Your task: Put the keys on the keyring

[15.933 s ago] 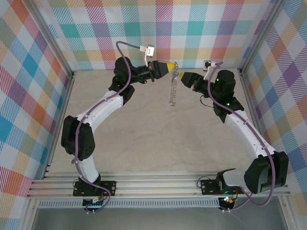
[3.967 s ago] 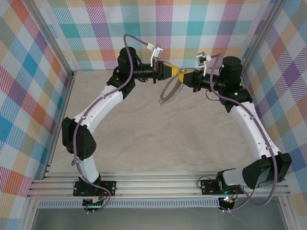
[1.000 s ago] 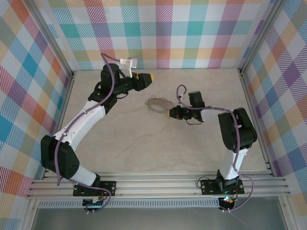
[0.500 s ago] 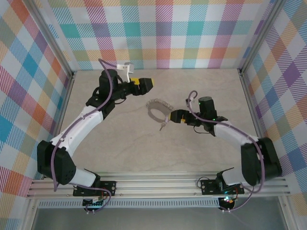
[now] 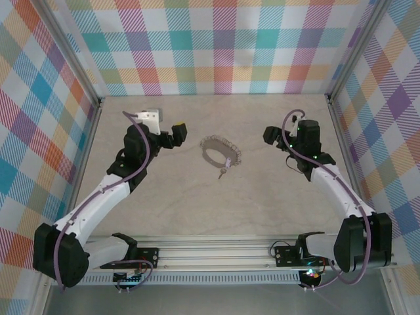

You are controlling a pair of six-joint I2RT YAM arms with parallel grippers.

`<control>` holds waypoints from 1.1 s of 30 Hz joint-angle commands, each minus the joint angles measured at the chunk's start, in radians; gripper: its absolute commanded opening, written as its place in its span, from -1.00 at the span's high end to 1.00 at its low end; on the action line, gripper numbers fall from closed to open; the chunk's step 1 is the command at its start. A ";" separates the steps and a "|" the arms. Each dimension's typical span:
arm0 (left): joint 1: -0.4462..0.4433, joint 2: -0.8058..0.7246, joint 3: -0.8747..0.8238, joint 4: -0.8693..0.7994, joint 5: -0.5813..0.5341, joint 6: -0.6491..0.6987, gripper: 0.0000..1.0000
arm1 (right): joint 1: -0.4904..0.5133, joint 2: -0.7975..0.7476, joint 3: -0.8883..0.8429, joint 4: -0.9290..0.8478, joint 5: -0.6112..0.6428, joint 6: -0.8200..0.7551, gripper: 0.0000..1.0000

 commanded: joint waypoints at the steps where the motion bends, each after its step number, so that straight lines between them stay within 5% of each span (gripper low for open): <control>1: 0.077 -0.044 -0.058 0.056 -0.119 0.104 -1.00 | -0.008 0.018 -0.035 0.079 0.244 -0.093 -1.00; 7: 0.213 -0.026 -0.220 0.134 -0.089 0.125 -1.00 | -0.047 0.024 -0.179 0.293 0.326 -0.220 -0.99; 14: 0.254 0.091 -0.435 0.351 -0.072 0.104 -1.00 | -0.100 0.123 -0.272 0.418 0.373 -0.304 -0.99; 27: 0.302 0.379 -0.416 0.581 0.049 0.141 -1.00 | -0.128 0.313 -0.461 0.961 -0.022 -0.400 -0.99; 33: 0.324 0.432 -0.422 0.633 0.064 0.121 -1.00 | -0.148 0.304 -0.433 0.892 -0.075 -0.393 -0.99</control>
